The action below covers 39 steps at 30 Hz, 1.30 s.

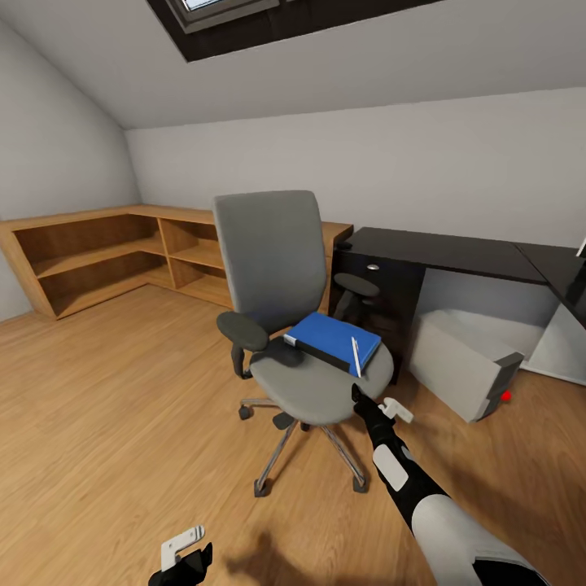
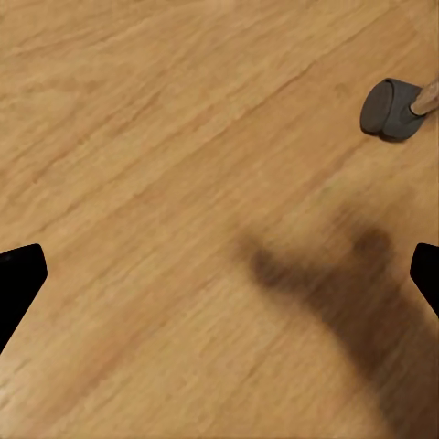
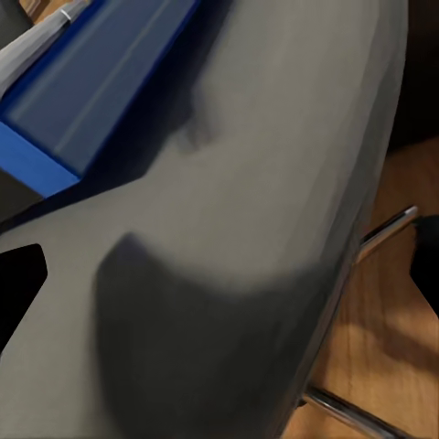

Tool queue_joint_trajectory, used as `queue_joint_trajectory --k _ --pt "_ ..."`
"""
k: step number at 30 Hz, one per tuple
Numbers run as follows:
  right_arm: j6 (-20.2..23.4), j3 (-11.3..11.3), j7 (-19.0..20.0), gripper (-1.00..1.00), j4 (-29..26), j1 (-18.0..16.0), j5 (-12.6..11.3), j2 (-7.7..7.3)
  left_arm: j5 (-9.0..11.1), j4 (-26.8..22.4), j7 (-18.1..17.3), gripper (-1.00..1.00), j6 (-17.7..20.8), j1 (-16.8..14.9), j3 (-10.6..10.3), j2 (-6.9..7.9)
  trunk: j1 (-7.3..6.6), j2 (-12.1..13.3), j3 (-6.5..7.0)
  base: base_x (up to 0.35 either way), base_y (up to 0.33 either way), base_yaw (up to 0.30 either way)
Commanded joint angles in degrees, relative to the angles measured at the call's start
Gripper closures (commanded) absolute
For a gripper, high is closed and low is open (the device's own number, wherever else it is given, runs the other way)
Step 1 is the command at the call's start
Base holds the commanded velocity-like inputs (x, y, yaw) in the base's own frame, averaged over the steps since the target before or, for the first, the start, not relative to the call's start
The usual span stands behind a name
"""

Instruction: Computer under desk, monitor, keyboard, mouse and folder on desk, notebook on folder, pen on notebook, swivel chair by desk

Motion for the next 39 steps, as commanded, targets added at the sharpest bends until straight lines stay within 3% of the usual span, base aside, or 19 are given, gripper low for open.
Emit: queue_joint_trajectory --k 1,20,39 --pt "-0.08 -0.25 0.60 -1.00 0.07 -0.04 -0.61 0.04 0.48 0.00 0.43 -1.00 -0.26 -0.03 -0.48 0.05 -0.01 -0.02 -0.05 0.051 0.000 0.000" --pt "0.00 -0.18 0.61 -1.00 0.08 -0.04 -0.87 0.41 0.49 0.00 0.43 -1.00 -0.26 -0.03 -0.48 0.05 -0.01 -0.02 -0.05 0.007 0.000 0.002" --pt "0.00 -0.25 0.67 -1.00 0.08 -0.04 -0.89 0.43 0.49 0.00 0.43 -1.00 -0.26 -0.03 -0.48 0.05 -0.01 -0.02 -0.05 0.000 0.000 0.108"
